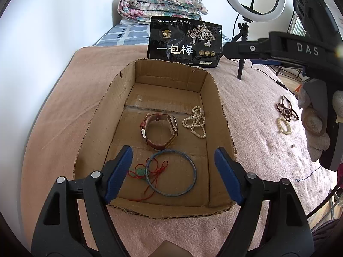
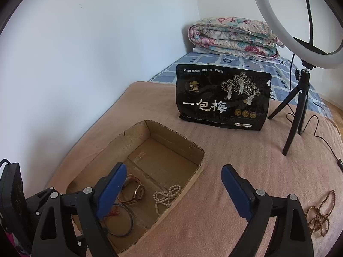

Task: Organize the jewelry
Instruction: 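Open both grippers to drop the bangle and necklace into the box, then move both grippers from the box toward the bead bracelets on the bed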

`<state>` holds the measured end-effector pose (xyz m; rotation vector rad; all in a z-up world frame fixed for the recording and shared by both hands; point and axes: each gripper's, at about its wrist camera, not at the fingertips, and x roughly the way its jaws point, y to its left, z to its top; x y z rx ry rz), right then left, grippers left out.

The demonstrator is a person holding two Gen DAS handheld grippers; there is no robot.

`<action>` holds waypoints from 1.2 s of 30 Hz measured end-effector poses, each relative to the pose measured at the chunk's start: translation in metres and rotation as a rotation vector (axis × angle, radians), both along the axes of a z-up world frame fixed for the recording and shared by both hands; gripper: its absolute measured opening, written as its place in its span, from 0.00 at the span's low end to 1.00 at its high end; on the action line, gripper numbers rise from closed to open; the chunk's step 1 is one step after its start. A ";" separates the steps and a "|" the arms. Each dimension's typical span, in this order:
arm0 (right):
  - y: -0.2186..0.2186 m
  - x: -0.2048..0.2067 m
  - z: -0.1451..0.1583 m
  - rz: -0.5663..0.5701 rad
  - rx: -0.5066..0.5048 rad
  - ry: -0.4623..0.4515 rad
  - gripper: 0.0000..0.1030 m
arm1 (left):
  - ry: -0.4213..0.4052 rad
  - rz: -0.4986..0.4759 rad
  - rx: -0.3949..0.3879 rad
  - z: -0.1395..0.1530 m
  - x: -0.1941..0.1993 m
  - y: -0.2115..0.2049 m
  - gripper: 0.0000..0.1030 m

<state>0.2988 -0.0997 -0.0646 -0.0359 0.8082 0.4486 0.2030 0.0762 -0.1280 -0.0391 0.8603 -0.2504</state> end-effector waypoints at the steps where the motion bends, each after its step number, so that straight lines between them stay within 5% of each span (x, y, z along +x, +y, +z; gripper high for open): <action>1: -0.001 -0.001 0.000 -0.004 -0.006 -0.003 0.91 | 0.000 -0.001 0.000 0.000 0.000 0.000 0.79; 18: -0.053 -0.035 0.022 -0.092 -0.038 -0.048 1.00 | -0.059 -0.019 0.015 0.026 -0.023 -0.016 0.79; 36: -0.209 -0.117 0.042 -0.297 -0.085 -0.124 1.00 | -0.114 -0.150 -0.014 0.036 -0.031 -0.087 0.79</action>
